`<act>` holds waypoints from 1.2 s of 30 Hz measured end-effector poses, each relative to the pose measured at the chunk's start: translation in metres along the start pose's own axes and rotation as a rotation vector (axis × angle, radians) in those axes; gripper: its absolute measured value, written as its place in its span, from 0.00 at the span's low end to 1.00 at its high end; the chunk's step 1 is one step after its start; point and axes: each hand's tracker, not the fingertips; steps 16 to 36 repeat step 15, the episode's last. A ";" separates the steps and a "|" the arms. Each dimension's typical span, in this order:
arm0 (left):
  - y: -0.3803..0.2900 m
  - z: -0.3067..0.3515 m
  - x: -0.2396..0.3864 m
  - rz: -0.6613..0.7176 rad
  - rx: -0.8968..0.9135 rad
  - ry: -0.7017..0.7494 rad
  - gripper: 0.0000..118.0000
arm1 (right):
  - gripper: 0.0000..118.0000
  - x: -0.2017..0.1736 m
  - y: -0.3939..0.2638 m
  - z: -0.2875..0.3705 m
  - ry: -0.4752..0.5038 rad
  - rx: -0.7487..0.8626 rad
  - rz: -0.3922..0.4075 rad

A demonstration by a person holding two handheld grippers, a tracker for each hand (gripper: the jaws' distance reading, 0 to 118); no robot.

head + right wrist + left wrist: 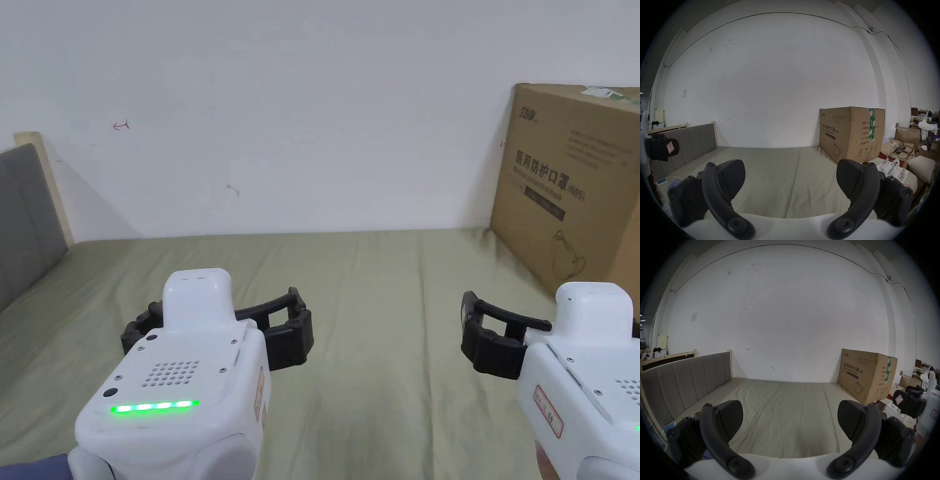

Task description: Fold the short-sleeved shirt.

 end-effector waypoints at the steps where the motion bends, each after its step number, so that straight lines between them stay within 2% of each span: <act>1: 0.000 -0.001 0.000 0.005 0.001 -0.005 0.99 | 0.96 0.000 -0.001 -0.001 0.001 -0.002 0.000; 12: -0.001 -0.025 -0.010 0.100 -0.036 -0.034 0.99 | 0.96 -0.001 -0.015 -0.020 0.018 -0.018 0.003; 36: 0.000 -0.029 -0.009 0.099 -0.030 -0.041 0.99 | 0.96 0.000 -0.016 -0.026 0.021 -0.019 -0.009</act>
